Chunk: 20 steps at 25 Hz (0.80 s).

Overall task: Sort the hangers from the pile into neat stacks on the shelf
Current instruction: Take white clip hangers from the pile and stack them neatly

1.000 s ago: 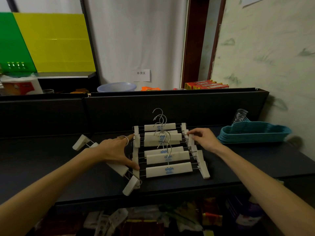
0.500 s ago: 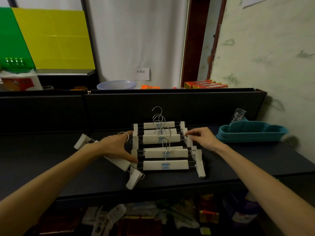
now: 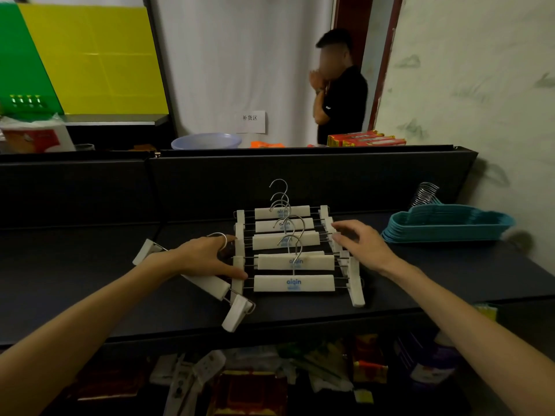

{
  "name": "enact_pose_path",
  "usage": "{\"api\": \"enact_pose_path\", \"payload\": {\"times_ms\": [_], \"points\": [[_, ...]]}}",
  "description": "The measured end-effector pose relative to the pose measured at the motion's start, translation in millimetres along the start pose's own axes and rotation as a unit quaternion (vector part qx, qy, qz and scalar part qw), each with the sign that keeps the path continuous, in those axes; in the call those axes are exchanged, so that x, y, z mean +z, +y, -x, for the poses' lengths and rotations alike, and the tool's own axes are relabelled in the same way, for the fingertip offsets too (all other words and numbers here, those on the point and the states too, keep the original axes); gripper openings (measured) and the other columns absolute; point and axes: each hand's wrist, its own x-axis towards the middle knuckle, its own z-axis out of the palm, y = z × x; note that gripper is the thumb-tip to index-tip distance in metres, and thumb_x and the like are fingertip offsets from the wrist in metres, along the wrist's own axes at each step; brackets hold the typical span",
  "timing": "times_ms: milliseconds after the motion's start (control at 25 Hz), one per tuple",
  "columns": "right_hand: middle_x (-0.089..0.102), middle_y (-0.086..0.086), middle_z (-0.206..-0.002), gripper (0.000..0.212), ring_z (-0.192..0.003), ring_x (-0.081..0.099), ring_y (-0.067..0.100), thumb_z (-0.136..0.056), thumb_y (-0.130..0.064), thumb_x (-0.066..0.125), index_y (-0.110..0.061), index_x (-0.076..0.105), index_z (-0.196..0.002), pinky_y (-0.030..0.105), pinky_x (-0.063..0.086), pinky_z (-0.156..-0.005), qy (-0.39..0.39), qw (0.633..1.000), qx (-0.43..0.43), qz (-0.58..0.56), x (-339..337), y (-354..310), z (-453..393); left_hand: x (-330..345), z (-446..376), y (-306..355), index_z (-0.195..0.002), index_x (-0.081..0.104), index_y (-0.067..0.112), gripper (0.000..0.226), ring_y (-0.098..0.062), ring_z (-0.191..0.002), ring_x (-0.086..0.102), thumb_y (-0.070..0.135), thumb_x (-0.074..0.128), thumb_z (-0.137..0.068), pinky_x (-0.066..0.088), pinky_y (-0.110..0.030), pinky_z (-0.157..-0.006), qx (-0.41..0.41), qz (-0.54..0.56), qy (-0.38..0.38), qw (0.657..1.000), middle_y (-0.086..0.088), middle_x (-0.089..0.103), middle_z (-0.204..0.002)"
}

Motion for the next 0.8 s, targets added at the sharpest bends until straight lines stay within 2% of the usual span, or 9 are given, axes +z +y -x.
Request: {"api": "enact_pose_path", "payload": {"times_ms": [80,160,240,440,520,600,720,800], "points": [[0.052,-0.004,-0.139,0.052,-0.126,0.050,0.011,-0.096,-0.048,0.057,-0.022,0.052,-0.140,0.037,0.045,-0.106,-0.003,1.000,-0.007,0.019,6,3,13,0,0,0,-0.155,0.027,0.033,0.130,-0.018,-0.130,0.051,0.091,0.060,-0.043,0.041,-0.039,-0.110,-0.002,0.011,-0.003,1.000,0.003,0.051,-0.146],[0.043,-0.004,-0.148,0.062,-0.136,0.040,0.014,-0.096,-0.056,0.051,-0.022,0.043,-0.147,0.037,0.037,-0.111,-0.019,0.997,-0.001,0.079,15,9,18,-2,0,2,-0.156,0.027,0.033,0.138,-0.017,-0.128,0.052,0.096,0.058,-0.038,0.041,-0.038,-0.109,-0.001,0.014,-0.010,1.000,0.003,0.052,-0.147],[0.038,-0.003,-0.153,0.065,-0.141,0.034,0.016,-0.098,-0.056,0.049,-0.021,0.037,-0.151,0.038,0.035,-0.113,-0.013,0.994,0.007,0.110,18,12,14,-3,-1,3,-0.156,0.027,0.032,0.143,-0.015,-0.125,0.051,0.100,0.054,-0.032,0.040,-0.037,-0.108,0.002,0.010,-0.017,1.000,0.003,0.051,-0.147],[0.043,0.001,-0.150,0.061,-0.137,0.041,0.018,-0.099,-0.056,0.044,-0.020,0.040,-0.149,0.039,0.040,-0.109,0.004,0.994,0.020,0.110,19,15,3,0,-6,-2,-0.158,0.021,0.031,0.148,-0.019,-0.131,0.051,0.103,0.054,-0.032,0.041,-0.040,-0.110,-0.010,0.015,0.007,1.000,0.001,0.051,-0.148],[0.045,0.000,-0.149,0.060,-0.136,0.041,0.018,-0.100,-0.056,0.043,-0.020,0.041,-0.148,0.037,0.039,-0.107,0.021,0.994,0.019,0.106,19,15,3,-2,-5,-4,-0.159,0.019,0.030,0.133,-0.019,-0.129,0.053,0.097,0.056,-0.049,0.043,-0.040,-0.108,-0.010,0.013,0.043,0.999,0.000,0.054,-0.145],[0.048,-0.001,-0.146,0.057,-0.135,0.042,0.015,-0.100,-0.056,0.042,-0.020,0.045,-0.145,0.034,0.038,-0.107,0.064,0.994,-0.003,0.093,18,12,4,-10,-4,-3,-0.158,0.022,0.025,0.116,-0.016,-0.118,0.059,0.091,0.047,-0.067,0.046,-0.038,-0.102,-0.002,0.025,0.116,0.993,-0.001,0.062,-0.134],[0.056,-0.002,-0.135,0.048,-0.130,0.045,0.010,-0.100,-0.050,0.042,-0.018,0.057,-0.133,0.041,0.042,-0.108,0.177,0.977,-0.105,0.062,12,-5,0,-32,-8,5,-0.152,0.035,0.018,0.080,-0.017,-0.100,0.065,0.069,0.045,-0.090,0.052,-0.040,-0.093,-0.006,0.065,0.282,0.957,-0.005,0.067,-0.117],[0.061,-0.003,-0.125,0.039,-0.123,0.050,0.010,-0.100,-0.043,0.046,-0.017,0.064,-0.123,0.040,0.044,-0.103,0.230,0.955,-0.182,0.050,8,-29,-7,-51,-17,17,-0.139,0.048,0.017,0.055,-0.015,-0.085,0.065,0.056,0.044,-0.101,0.056,-0.042,-0.083,-0.003,0.073,0.365,0.928,-0.002,0.067,-0.098]]}}
